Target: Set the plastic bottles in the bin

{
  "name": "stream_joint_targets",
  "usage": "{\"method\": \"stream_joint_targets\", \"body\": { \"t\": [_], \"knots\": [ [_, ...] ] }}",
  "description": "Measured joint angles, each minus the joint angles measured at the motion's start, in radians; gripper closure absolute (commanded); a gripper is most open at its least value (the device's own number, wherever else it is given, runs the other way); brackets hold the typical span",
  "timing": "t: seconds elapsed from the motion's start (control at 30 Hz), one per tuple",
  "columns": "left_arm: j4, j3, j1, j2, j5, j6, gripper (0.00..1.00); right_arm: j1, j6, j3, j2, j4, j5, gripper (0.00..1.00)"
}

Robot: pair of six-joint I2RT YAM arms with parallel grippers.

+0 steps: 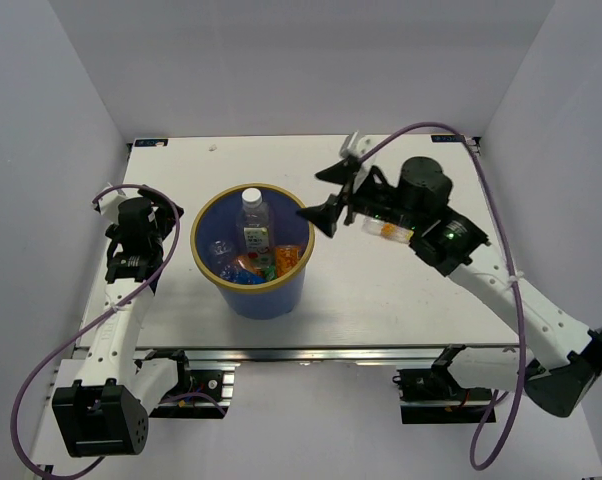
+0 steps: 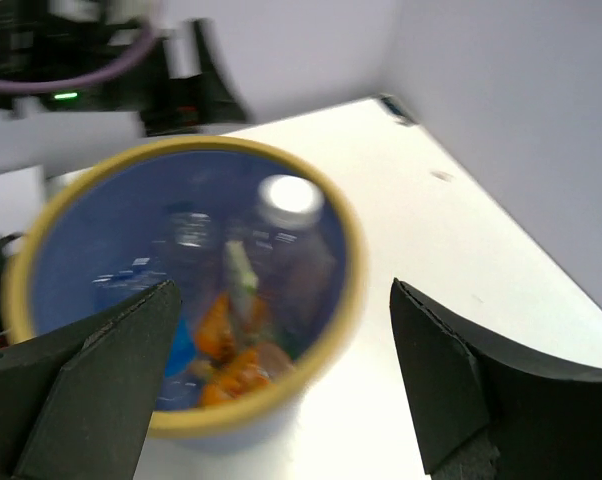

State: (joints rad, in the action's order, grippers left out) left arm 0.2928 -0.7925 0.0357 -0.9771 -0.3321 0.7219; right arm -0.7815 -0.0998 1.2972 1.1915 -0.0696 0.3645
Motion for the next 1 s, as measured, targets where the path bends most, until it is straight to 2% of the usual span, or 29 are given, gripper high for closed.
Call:
{"method": "stream_joint_targets", "body": {
  "t": [0.13, 0.27, 0.57, 0.77, 1.0],
  "knots": [
    [0.000, 0.000, 0.000, 0.000, 0.000, 0.000, 0.02, 0.168, 0.044, -0.063, -0.048, 0.017, -0.037, 0.11],
    [0.000, 0.000, 0.000, 0.000, 0.000, 0.000, 0.02, 0.296, 0.011, -0.154, -0.037, 0.006, -0.091, 0.11],
    [0.000, 0.000, 0.000, -0.021, -0.002, -0.001, 0.02, 0.496, -0.138, -0.204, 0.220, -0.111, -0.244, 0.11],
    [0.001, 0.000, 0.000, -0.029, -0.008, -0.004, 0.02, 0.541, -0.187, -0.203, 0.409, -0.165, -0.293, 0.11],
    [0.002, 0.000, 0.000, -0.029, -0.016, -0.007, 0.02, 0.539, -0.193, -0.198, 0.533, -0.163, -0.341, 0.11]
  ]
}}
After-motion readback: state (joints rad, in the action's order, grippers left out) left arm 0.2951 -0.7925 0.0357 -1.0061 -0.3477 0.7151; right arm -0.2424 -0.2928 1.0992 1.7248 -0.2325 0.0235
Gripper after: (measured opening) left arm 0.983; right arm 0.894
